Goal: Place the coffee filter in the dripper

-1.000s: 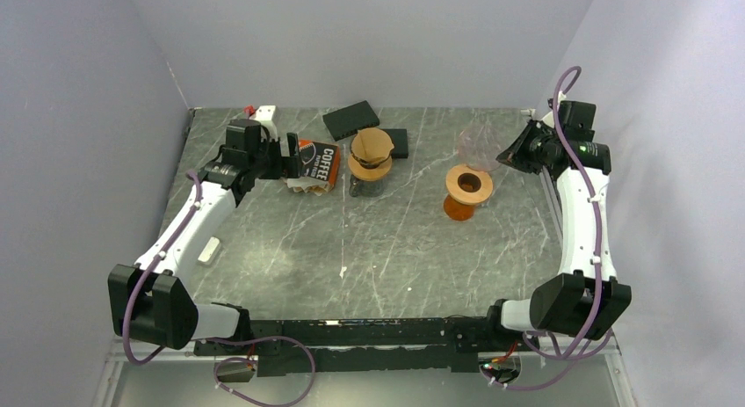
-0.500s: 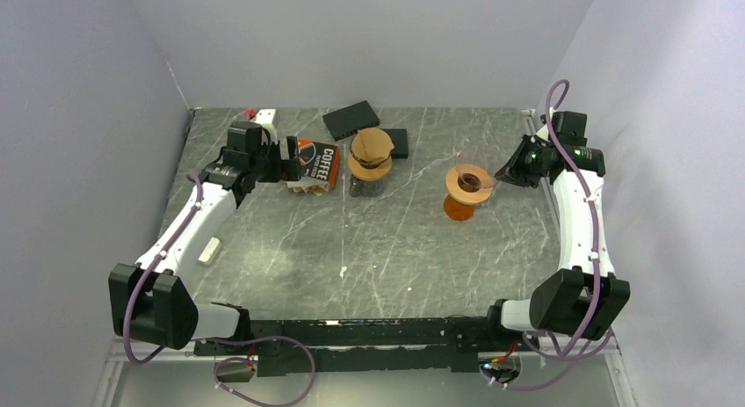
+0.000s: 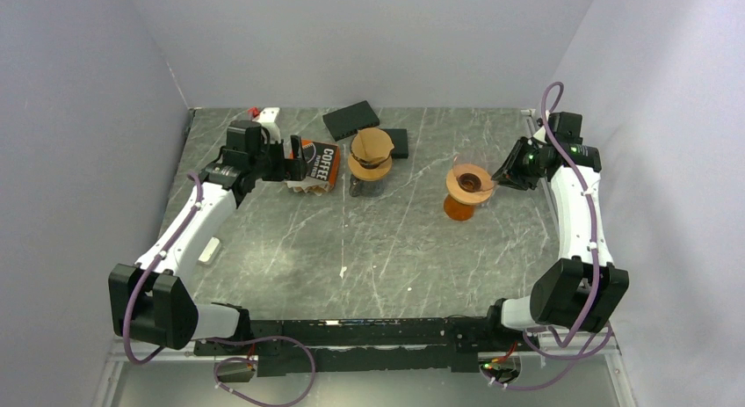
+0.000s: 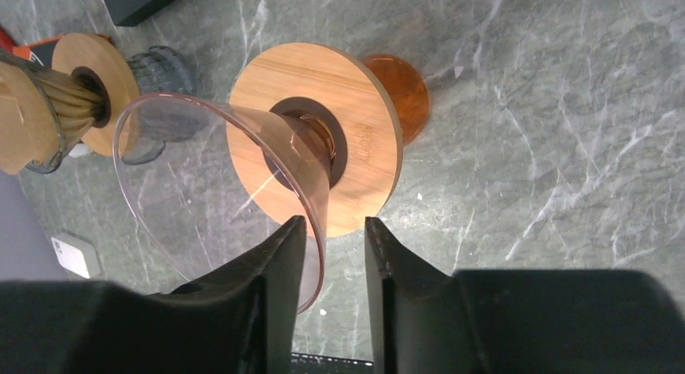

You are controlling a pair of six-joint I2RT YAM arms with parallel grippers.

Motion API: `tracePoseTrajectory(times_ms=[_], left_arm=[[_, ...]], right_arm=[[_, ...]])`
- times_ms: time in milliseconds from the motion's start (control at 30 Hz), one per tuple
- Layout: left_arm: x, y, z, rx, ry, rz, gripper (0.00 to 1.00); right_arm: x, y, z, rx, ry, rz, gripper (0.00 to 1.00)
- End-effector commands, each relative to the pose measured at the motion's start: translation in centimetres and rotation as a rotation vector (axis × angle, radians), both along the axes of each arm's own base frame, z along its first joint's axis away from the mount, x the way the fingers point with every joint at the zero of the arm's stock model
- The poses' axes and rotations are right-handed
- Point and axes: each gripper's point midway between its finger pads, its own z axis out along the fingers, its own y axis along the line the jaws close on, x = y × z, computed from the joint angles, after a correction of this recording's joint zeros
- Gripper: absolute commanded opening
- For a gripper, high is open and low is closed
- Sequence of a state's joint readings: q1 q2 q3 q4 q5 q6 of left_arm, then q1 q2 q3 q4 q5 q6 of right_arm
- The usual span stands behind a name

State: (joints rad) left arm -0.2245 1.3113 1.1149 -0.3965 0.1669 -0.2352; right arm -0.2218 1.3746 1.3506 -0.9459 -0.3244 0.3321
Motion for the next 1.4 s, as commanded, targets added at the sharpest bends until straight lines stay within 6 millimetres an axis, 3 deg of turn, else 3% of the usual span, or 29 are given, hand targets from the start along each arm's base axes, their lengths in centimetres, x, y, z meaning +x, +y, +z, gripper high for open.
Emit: tracePoseTrajectory(times_ms=[0, 200, 333, 600, 833, 1000, 1100, 1367], left_arm=[[1.0, -2.7, 6.6, -0.150, -0.146, -0.088, 0.97], [1.8, -4.6, 8.6, -0.276, -0.134, -0.108, 0.92], [2.2, -6.7, 10.3, -0.367, -0.114, -0.172, 0.91], [2.1, -14.5, 12.0, -0.429, -0.076, -0.311, 0.89], [0.6, -23.2, 11.9, -0.446, -0.035, -0.489, 0.84], [-0.7, -28.1, 11.4, -0.473, 0.003, -0.631, 0.77], [-1.3, -30.5, 10.8, -0.495, 0.045, -0.699, 0.76], [-1.4, -35.5, 6.8, -0.491, 0.135, -0.747, 0.75]], right_arm=[[1.2, -0.4, 1.4, -0.021, -0.073, 0.005, 0.41], [2.0, -0.2, 3.2, -0.015, -0.137, 0.017, 0.62], [2.6, 0.1, 4.2, -0.001, -0.186, 0.028, 0.69], [3.3, 0.4, 4.7, 0.070, -0.227, 0.046, 0.80], [3.5, -0.2, 5.0, 0.107, -0.258, 0.042, 0.80], [3.7, -0.7, 4.9, 0.128, -0.273, 0.034, 0.75], [3.7, -0.6, 4.5, 0.135, -0.269, 0.038, 0.68], [3.3, 0.3, 3.4, 0.191, -0.254, 0.051, 0.57]])
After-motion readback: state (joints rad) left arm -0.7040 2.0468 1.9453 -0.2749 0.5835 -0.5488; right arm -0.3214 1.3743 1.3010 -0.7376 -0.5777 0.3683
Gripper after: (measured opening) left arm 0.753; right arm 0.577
